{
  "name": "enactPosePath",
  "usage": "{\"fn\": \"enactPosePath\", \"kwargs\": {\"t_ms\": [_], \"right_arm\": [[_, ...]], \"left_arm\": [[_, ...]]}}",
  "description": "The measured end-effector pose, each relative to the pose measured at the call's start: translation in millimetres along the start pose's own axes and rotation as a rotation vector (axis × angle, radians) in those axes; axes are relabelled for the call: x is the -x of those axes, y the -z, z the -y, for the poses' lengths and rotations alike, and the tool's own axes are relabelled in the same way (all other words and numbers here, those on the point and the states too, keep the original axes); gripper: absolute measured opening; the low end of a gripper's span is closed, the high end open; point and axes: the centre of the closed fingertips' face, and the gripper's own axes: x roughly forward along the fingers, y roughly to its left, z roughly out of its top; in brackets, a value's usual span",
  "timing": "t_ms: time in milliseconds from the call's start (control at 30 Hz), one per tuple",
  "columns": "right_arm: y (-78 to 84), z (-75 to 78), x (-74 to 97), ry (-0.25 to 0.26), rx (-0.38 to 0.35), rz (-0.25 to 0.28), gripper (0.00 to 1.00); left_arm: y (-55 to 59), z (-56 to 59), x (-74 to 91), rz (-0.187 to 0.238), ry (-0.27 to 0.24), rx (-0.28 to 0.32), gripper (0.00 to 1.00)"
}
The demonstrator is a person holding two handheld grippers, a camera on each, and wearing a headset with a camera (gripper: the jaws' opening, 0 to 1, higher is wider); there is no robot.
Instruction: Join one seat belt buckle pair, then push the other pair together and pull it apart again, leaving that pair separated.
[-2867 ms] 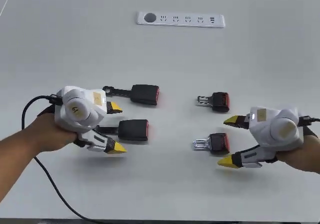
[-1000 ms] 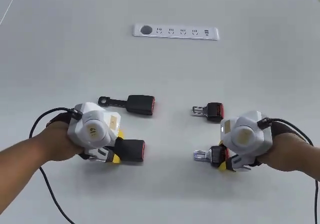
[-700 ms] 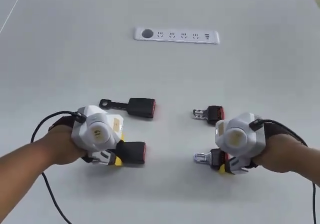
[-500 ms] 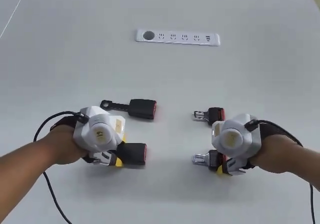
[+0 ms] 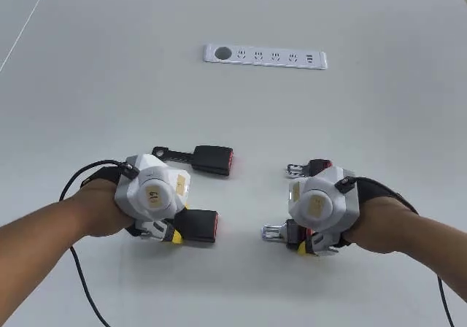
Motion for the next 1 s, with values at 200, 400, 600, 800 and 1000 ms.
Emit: {"fn": "enactPosePath", "kwargs": {"t_ms": [200, 400, 600, 800, 1000], "right_arm": [[-21.1, 0.1, -5.5, 0.004, 0.019, 0.033, 0.34], [-44.0, -2.1, -10.4, 0.003, 0.022, 0.078, 0.34], [-59.2, -1.3, -13.1, 0.006, 0.008, 0.109, 0.34], [-73.8, -0.5, -16.5, 0.008, -0.002, 0.138, 0.34], [-85.6, -2.2, -20.4, 0.010, -0.022, 0.151, 0.34]], "left_arm": [[0.1, 0.0, -0.1, -0.007, 0.001, -0.002, 0.32], [0.4, -0.3, -0.4, -0.008, 0.001, -0.004, 0.32], [-0.7, 0.5, 0.8, -0.004, 0.003, 0.000, 0.32], [-2.1, 0.2, 1.3, -0.004, 0.007, 0.013, 0.32], [-2.5, 0.3, 2.3, 0.005, -0.005, 0.030, 0.31]]}}
